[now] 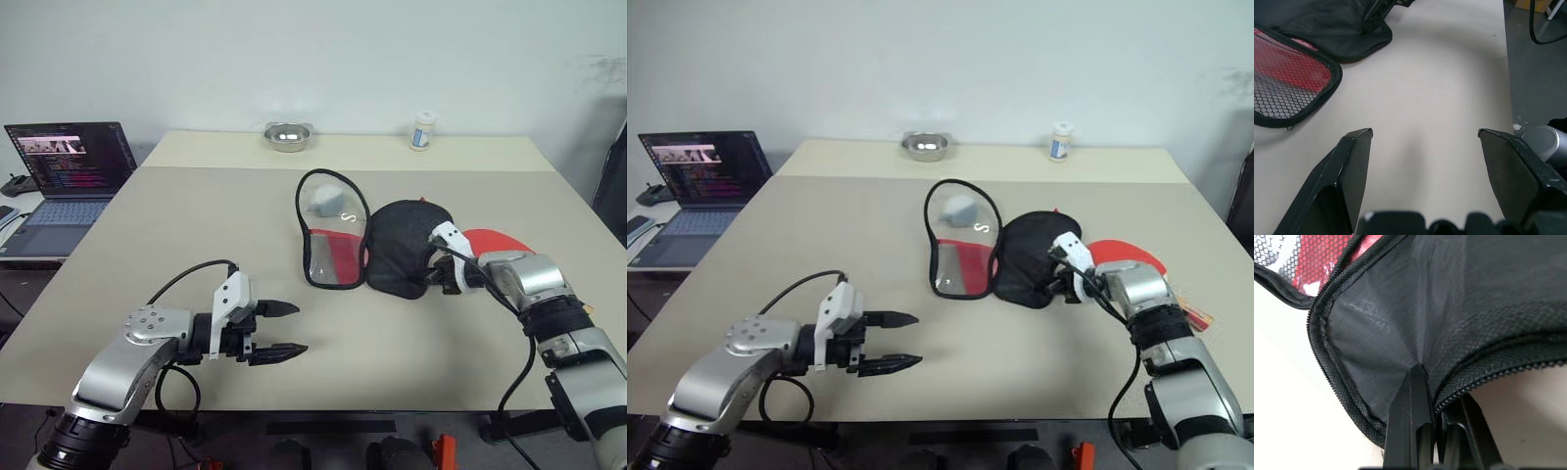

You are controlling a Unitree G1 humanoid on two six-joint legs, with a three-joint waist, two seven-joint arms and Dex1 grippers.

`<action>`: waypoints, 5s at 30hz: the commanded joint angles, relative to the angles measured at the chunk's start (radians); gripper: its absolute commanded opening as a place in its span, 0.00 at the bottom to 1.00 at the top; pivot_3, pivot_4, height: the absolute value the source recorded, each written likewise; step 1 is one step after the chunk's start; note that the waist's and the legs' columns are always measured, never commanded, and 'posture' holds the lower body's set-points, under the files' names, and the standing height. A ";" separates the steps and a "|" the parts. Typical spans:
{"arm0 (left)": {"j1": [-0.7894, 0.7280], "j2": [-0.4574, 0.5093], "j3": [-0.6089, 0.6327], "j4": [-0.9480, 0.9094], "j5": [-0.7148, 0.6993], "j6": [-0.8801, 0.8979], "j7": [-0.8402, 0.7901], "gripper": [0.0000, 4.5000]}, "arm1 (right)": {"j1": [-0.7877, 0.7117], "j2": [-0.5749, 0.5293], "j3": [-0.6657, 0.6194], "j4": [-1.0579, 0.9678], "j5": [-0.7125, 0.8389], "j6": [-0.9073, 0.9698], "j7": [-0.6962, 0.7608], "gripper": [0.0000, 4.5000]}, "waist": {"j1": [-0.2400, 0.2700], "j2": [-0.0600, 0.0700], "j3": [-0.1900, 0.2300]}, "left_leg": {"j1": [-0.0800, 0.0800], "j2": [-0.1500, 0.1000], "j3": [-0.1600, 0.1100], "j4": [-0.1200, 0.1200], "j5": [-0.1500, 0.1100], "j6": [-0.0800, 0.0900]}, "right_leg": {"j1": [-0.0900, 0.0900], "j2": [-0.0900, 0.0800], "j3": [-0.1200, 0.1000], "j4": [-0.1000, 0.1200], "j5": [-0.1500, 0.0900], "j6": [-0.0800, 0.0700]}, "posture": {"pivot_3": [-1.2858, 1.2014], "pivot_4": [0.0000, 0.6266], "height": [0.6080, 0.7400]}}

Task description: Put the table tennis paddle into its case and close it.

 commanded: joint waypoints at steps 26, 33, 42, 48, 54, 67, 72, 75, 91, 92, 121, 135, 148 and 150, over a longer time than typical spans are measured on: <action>-0.059 -0.016 -0.022 -0.060 -0.023 0.049 0.055 0.84 | -0.060 -0.195 -0.190 0.035 -0.102 -0.195 0.037 0.83 | 0.002 0.003 0.002 | 0.000 -0.001 0.000 0.000 0.000 0.000 | 0.000 -0.001 0.000 0.000 0.001 -0.001 | 0.52 0.24 1.00; -0.234 -0.122 -0.067 -0.077 -0.032 0.070 0.119 0.84 | 0.170 -0.351 -0.326 -0.024 -0.070 -0.388 0.114 0.83 | 0.016 0.002 0.002 | -0.001 -0.002 0.000 0.001 0.000 0.000 | 0.001 0.000 -0.001 -0.001 0.000 0.001 | 0.52 0.24 1.00; -0.377 -0.197 -0.172 0.023 0.035 -0.002 0.070 0.84 | 0.123 -0.421 -0.257 0.309 -0.196 -0.529 0.132 0.83 | -0.013 0.003 0.002 | 0.004 -0.001 0.012 0.000 0.000 0.000 | 0.001 0.004 0.012 0.000 0.002 0.004 | 0.52 0.24 1.00; -0.387 -0.202 -0.185 0.054 0.050 -0.030 0.049 0.84 | 0.052 -0.378 -0.206 0.457 -0.251 -0.563 0.149 0.83 | -0.025 0.003 0.002 | 0.006 0.001 0.014 0.000 0.000 0.000 | 0.000 0.007 0.016 0.001 0.002 0.004 | 0.52 0.24 1.00; -0.353 -0.176 -0.166 0.065 0.061 -0.048 0.041 0.84 | 0.020 -0.341 -0.192 0.527 -0.276 -0.578 0.151 0.83 | -0.026 0.003 0.002 | 0.006 0.000 0.018 0.001 0.000 0.000 | -0.001 0.007 0.021 0.000 0.003 0.006 | 0.52 0.24 1.00; -0.318 -0.158 -0.148 0.038 0.061 -0.038 0.056 0.84 | -0.037 -0.292 -0.226 0.619 -0.277 -0.568 0.065 0.47 | -0.031 0.002 0.002 | 0.008 0.001 0.020 0.001 0.000 0.000 | 0.000 0.008 0.024 0.001 0.005 0.007 | 0.52 0.24 1.00; -0.313 -0.153 -0.141 0.030 0.057 -0.030 0.065 0.84 | -0.047 -0.300 -0.264 0.635 -0.260 -0.534 -0.043 0.23 | -0.029 0.002 0.002 | 0.008 0.000 0.021 0.002 0.000 0.000 | 0.000 0.007 0.024 0.001 0.006 0.008 | 0.52 0.24 1.00; -0.302 -0.141 -0.123 0.030 0.054 -0.037 0.068 0.84 | -0.051 -0.322 -0.289 0.624 -0.249 -0.517 -0.089 0.23 | -0.027 0.002 0.002 | 0.008 -0.001 0.021 0.002 0.000 0.000 | 0.001 0.006 0.025 0.000 0.007 0.009 | 0.52 0.24 1.00; -0.233 -0.039 0.008 0.085 0.069 -0.090 0.068 0.84 | 0.195 0.161 -0.623 -0.626 0.062 0.265 -0.647 0.23 | -0.026 0.003 0.002 | 0.000 0.013 0.023 0.001 0.000 -0.001 | -0.013 0.014 0.026 0.005 0.008 0.007 | 0.52 0.24 1.00; -0.233 -0.039 0.009 0.088 0.070 -0.094 0.068 0.84 | 0.192 0.220 -0.637 -0.679 0.068 0.313 -0.698 0.23 | -0.025 0.003 0.002 | 0.000 0.013 0.023 0.001 0.001 -0.002 | -0.013 0.014 0.026 0.007 0.007 0.006 | 0.52 0.24 1.00; -0.202 -0.068 -0.006 0.091 0.095 -0.147 0.092 0.84 | 0.117 0.620 -0.496 -0.398 -0.015 0.059 -1.034 0.23 | -0.029 0.003 0.002 | 0.001 0.012 0.023 0.000 0.001 -0.003 | -0.015 0.017 0.026 0.011 0.005 0.002 | 0.52 0.24 1.00; -0.207 -0.074 -0.011 0.097 0.104 -0.151 0.095 0.84 | 0.106 0.708 -0.517 -0.397 0.045 0.056 -1.082 0.65 | -0.029 0.003 0.002 | 0.001 0.013 0.023 0.000 0.001 -0.003 | -0.015 0.017 0.026 0.011 0.004 0.002 | 0.52 0.24 1.00; -0.160 -0.026 0.040 0.153 0.127 -0.107 0.144 0.84 | 0.182 0.359 -0.347 -0.836 0.202 0.225 -0.668 0.99 | -0.028 0.002 0.002 | 0.000 0.013 0.023 0.000 0.001 -0.003 | -0.015 0.016 0.025 0.010 0.004 0.002 | 0.52 0.24 1.00; -0.168 -0.012 0.045 0.186 0.133 -0.093 0.153 0.84 | 0.198 0.236 -0.359 -0.891 0.251 0.261 -0.565 0.99 | -0.023 0.002 0.002 | 0.000 0.013 0.022 0.000 0.001 -0.003 | -0.015 0.016 0.024 0.009 0.004 0.002 | 0.52 0.24 1.00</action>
